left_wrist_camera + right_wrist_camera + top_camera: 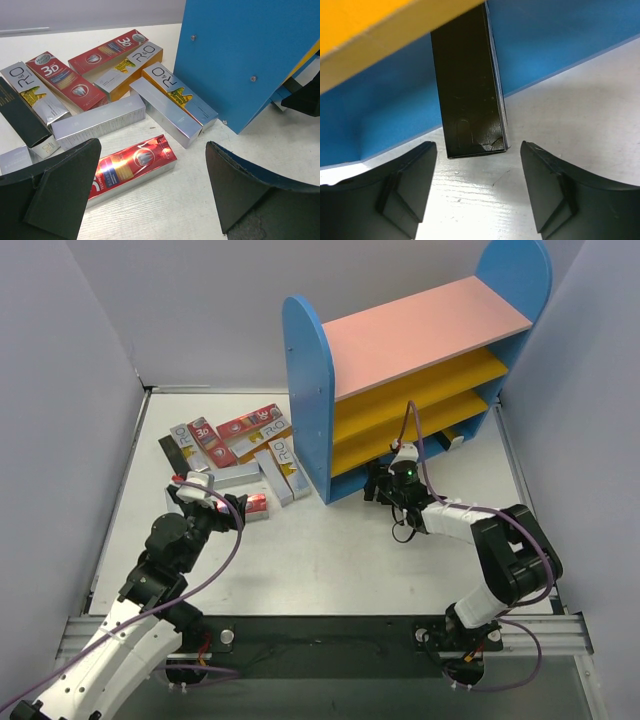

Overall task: Place and organize the toothpastes onto the shelf
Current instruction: Adjust the toothpaste on the shelf.

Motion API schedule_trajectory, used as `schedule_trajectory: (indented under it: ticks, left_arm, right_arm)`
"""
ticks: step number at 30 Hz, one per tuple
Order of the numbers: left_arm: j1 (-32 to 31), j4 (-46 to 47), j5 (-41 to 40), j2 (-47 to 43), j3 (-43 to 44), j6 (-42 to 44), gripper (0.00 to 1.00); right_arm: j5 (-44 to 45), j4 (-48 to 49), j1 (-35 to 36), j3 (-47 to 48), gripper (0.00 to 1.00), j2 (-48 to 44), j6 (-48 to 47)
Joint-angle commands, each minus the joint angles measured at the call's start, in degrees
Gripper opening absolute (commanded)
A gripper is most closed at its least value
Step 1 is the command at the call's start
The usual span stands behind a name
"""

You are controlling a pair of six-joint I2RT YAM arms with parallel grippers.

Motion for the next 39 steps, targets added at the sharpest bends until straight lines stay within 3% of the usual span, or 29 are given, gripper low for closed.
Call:
schedule_trajectory:
  ticks: [1,4,16,24,28,35,39]
  left_arm:
    - [-0.60,2.95,0.05,-0.19,0.11,0.52,0.97]
    - [-0.87,2.95,0.05,0.16,0.20,0.43,0.97]
    - [-1.13,2.86,0.49,0.95,0.20,0.43,0.97]
    - [-1.13,3.04,0.75,1.30,0.11,0.43,0.97]
    - [-1.13,3.12,0.93,1.30,0.11,0.43,0.97]
    - [-1.13,3.13,1.28,1.39,0.02,0.43,0.97]
    - [-1.13,3.21,1.46,1.56,-0.07,0.35,0.97]
  right_arm:
    - [-0.76,2.95,0.29,2.51,0.67,1.21,-0.10]
    - [-1.38,3.21,0.12,3.03,0.63,1.65,-0.01]
    - [-3.84,2.69,-1.29,4.44,0.61,2.97,-1.59]
    - [-7.35,2.77,-2.52,3.65,0.40,2.09,-1.07]
    - [-14.02,3.65,-5.32,1.90,0.36,0.33,2.96]
    - [-34.85,6.90,-14.20,0.49,0.32,0.94,14.90]
    - [-47.49,16.72,-19.03,-0.92,0.30,4.62,25.60]
